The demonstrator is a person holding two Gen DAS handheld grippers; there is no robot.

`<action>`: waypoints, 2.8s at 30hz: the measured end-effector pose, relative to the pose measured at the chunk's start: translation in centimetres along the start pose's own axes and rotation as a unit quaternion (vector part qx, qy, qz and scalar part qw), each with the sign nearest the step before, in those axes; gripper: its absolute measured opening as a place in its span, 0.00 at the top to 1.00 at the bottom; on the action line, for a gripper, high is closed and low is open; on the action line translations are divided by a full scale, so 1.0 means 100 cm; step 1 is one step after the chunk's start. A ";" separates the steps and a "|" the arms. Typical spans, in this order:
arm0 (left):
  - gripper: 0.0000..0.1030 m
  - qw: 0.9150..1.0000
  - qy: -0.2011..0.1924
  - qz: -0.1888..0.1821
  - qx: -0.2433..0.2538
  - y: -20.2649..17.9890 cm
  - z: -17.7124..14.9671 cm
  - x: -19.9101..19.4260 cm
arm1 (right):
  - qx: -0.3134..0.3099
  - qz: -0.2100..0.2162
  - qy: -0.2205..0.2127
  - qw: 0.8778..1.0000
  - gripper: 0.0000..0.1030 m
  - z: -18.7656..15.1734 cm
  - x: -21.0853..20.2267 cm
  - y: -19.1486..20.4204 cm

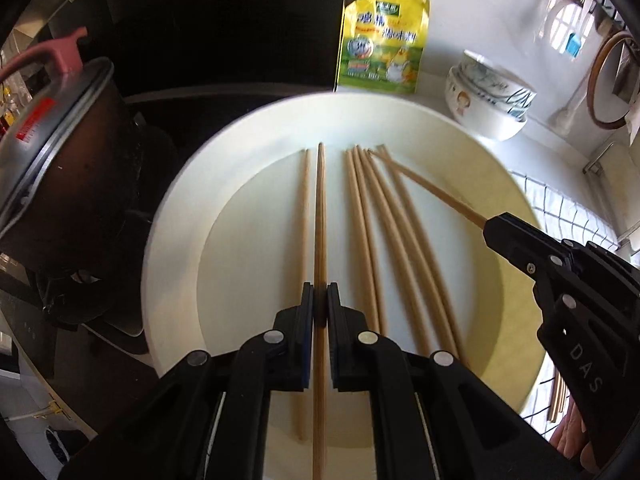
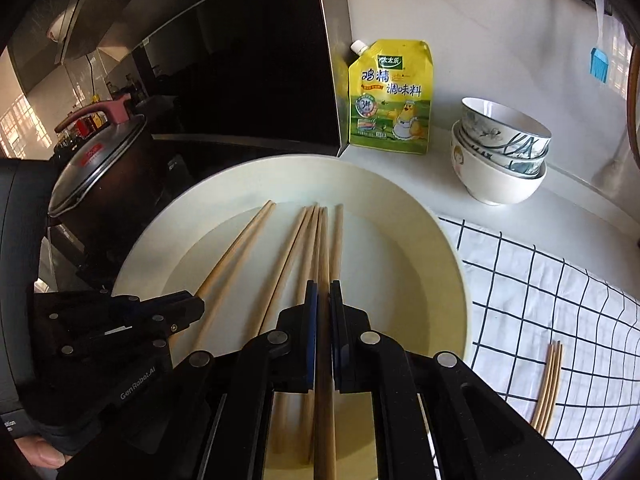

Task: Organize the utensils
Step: 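Carry the left tool's chopstick into the basin and open it while the right tool releases its own, then move both open tools back from the basin to the chopstick row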

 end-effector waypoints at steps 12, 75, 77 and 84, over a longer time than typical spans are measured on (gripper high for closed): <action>0.93 1.000 0.020 -0.012 -0.005 0.011 0.000 0.026 | 0.002 -0.009 0.049 0.999 0.94 -0.015 0.030 0.006; 0.36 0.997 -0.025 -0.043 0.057 -0.174 -0.059 -0.053 | 0.115 -0.090 0.016 0.989 0.74 -0.130 -0.121 -0.176; 0.34 0.997 -0.031 -0.044 0.058 -0.182 -0.060 -0.054 | 0.119 -0.096 0.022 0.988 0.73 -0.137 -0.118 -0.184; 0.34 0.995 -0.043 -0.047 0.072 -0.204 -0.064 -0.055 | 0.129 -0.096 0.040 0.986 0.72 -0.155 -0.105 -0.205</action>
Point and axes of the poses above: each gripper's, at about its wrist camera, not at the fingertips, and x roughly the way its jaws point, y to its left, z to its top, the point moved 4 cm from there along x, roughly the way its jaws point, and after that the axes turned 8 degrees about x, right-handed, at the moved point
